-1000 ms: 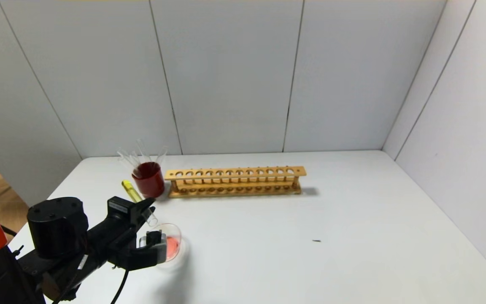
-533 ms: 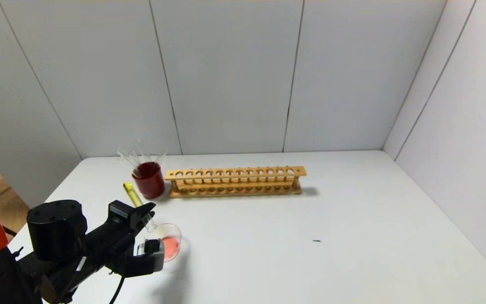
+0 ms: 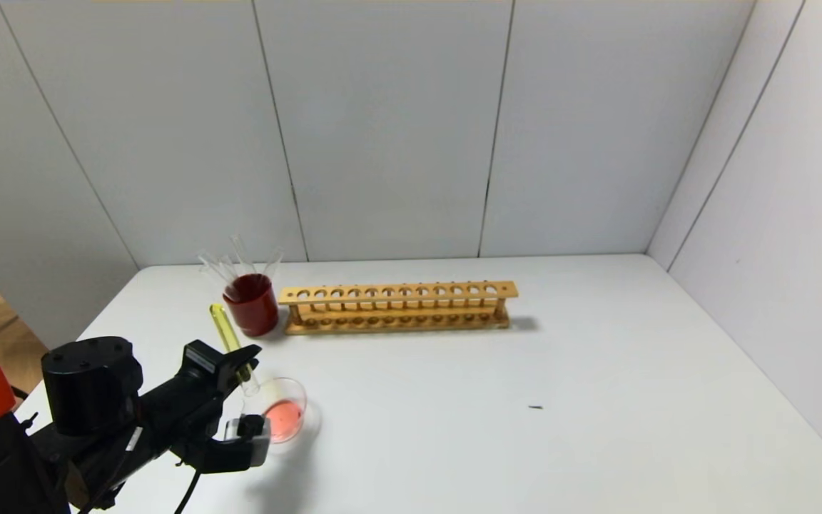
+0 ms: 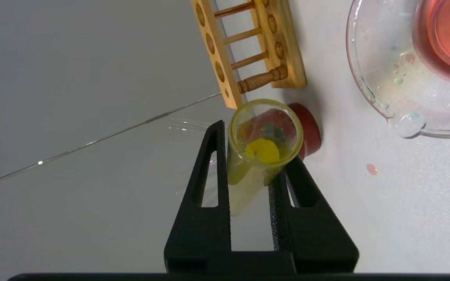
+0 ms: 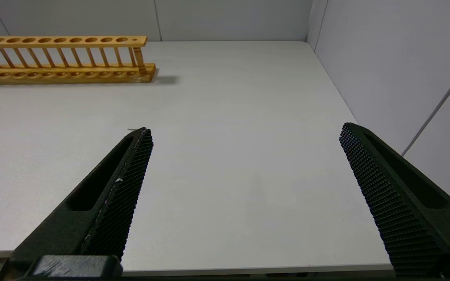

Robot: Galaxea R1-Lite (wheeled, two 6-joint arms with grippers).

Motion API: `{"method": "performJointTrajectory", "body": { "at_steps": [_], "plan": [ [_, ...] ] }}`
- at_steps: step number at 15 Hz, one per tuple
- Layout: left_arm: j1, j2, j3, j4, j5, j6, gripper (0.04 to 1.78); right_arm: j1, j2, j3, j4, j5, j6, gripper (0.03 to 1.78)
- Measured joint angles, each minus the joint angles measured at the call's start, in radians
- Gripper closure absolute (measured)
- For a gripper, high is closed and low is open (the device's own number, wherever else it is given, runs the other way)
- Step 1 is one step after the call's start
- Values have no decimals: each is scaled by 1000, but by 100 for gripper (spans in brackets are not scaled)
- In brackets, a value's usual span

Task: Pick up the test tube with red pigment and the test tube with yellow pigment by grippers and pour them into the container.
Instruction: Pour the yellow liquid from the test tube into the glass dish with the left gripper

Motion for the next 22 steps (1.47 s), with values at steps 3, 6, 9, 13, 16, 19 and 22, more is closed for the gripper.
{"method": "performJointTrajectory", "body": {
  "at_steps": [3,6,9,13,16,19,22],
  "plan": [
    [28,19,-11,0,-22,44,150,0,0,0,0,0,0,6],
    [38,39,-39,0,-30,87,149,0,0,0,0,0,0,6],
    [39,58,-54,0,-30,93,150,0,0,0,0,0,0,6],
    [40,83,-78,0,-29,104,150,0,0,0,0,0,0,6],
    [42,94,-83,0,-29,108,150,0,0,0,0,0,0,6],
    [49,106,-95,0,-28,112,150,0,0,0,0,0,0,6],
    [50,110,-101,0,-30,137,150,0,0,0,0,0,0,6]
  ]
}}
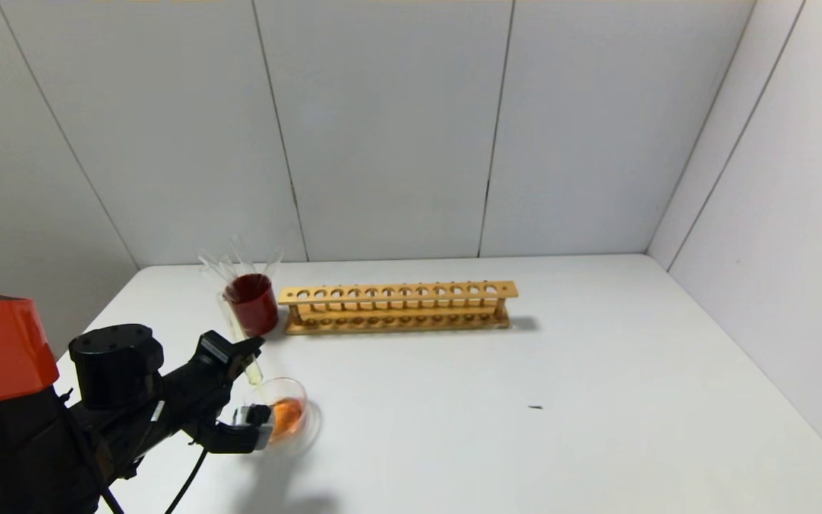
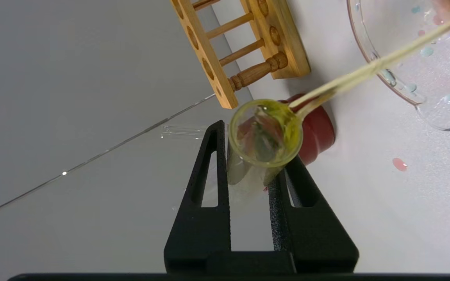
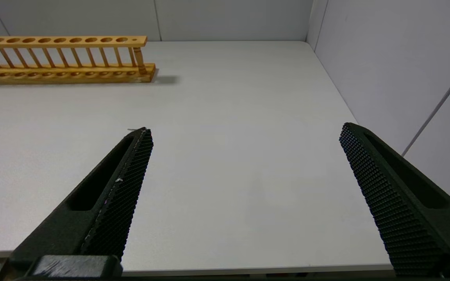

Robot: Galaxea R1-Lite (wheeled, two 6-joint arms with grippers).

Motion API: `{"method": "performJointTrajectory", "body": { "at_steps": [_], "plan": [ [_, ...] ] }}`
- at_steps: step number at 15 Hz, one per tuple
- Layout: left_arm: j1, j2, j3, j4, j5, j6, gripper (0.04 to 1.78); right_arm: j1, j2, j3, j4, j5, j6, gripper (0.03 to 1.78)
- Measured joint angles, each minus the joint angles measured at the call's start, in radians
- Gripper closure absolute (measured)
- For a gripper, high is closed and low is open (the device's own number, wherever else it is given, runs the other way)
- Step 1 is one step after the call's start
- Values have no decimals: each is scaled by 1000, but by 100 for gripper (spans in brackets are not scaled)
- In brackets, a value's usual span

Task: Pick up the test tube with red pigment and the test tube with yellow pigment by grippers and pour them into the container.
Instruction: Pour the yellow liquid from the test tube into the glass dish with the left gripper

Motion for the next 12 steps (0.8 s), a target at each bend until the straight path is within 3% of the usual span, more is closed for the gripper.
{"method": "performJointTrajectory", "body": {
  "at_steps": [12],
  "plan": [
    [0,24,-19,0,-13,105,150,0,0,0,0,0,0,6]
  ]
}}
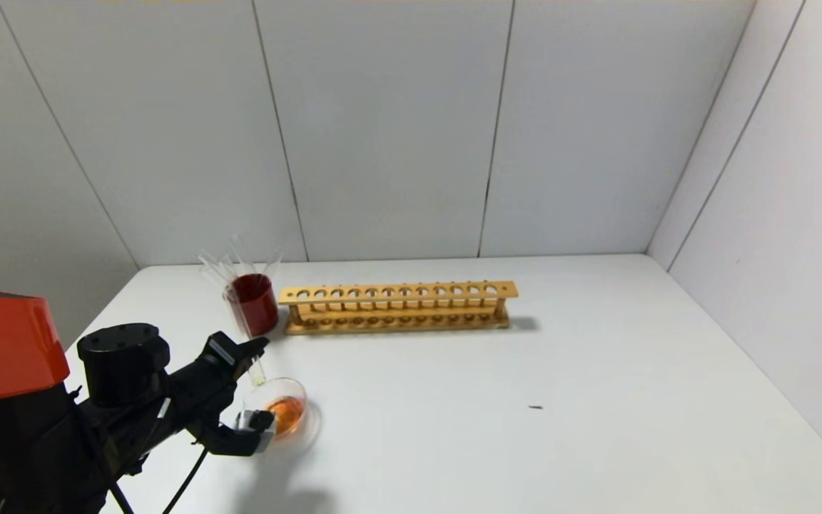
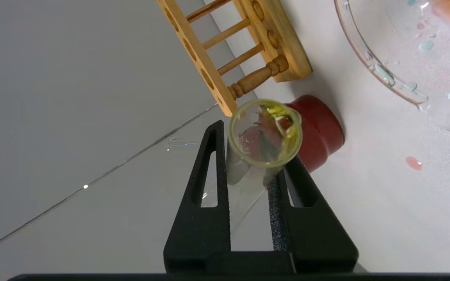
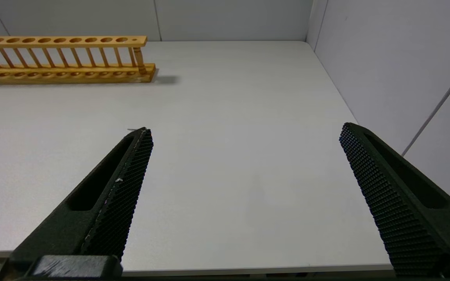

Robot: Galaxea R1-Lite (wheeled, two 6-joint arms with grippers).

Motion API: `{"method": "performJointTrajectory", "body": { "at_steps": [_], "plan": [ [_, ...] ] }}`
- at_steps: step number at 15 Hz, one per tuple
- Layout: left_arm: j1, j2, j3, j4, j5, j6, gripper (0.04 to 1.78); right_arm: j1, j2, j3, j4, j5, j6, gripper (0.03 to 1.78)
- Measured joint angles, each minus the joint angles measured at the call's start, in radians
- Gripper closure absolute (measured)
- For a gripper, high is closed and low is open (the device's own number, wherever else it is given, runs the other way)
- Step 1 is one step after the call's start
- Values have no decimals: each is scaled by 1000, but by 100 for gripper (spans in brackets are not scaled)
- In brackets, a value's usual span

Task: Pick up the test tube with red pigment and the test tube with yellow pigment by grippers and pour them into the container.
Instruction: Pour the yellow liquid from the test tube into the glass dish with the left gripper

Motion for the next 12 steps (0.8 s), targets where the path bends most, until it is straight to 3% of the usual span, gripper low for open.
{"method": "performJointTrajectory", "body": {
  "at_steps": [12],
  "plan": [
    [3,-23,-1,0,3,127,149,0,0,0,0,0,0,6]
  ]
}}
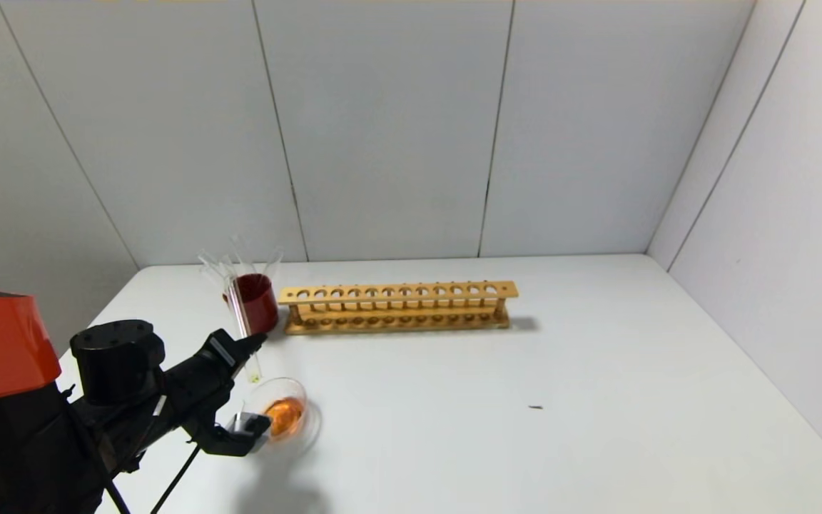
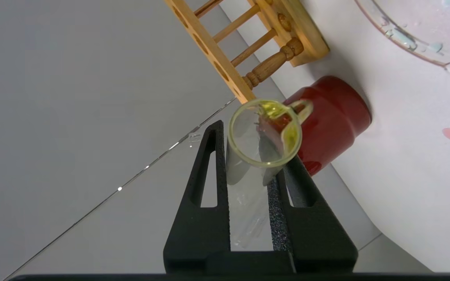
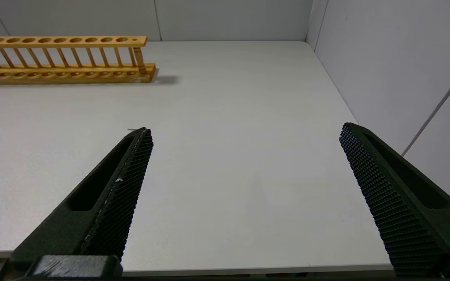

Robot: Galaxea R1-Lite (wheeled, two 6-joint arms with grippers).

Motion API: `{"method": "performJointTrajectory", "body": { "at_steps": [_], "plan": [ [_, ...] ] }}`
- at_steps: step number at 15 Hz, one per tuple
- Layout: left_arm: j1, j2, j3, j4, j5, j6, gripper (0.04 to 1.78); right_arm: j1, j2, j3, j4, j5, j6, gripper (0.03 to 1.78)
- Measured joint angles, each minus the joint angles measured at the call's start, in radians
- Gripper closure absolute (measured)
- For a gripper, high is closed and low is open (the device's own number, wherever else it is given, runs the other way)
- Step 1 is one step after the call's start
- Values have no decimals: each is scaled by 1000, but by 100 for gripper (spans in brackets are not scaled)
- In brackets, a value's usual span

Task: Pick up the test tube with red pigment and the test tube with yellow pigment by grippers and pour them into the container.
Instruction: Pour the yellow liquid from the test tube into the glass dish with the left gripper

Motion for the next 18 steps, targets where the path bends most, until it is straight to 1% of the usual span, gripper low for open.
{"method": "performJointTrajectory", "body": {
  "at_steps": [4,7,13,15,16,18],
  "plan": [
    [1,-8,1,0,0,22,150,0,0,0,0,0,0,6],
    [1,-17,1,0,1,72,150,0,0,0,0,0,0,6],
    [0,-34,1,0,4,87,150,0,0,0,0,0,0,6],
    [0,-50,-1,0,18,39,149,0,0,0,0,0,0,6],
    [-2,-62,-2,0,38,-20,150,0,0,0,0,0,0,6],
    [-21,-109,-3,0,113,-163,150,0,0,0,0,0,0,6]
  ]
}}
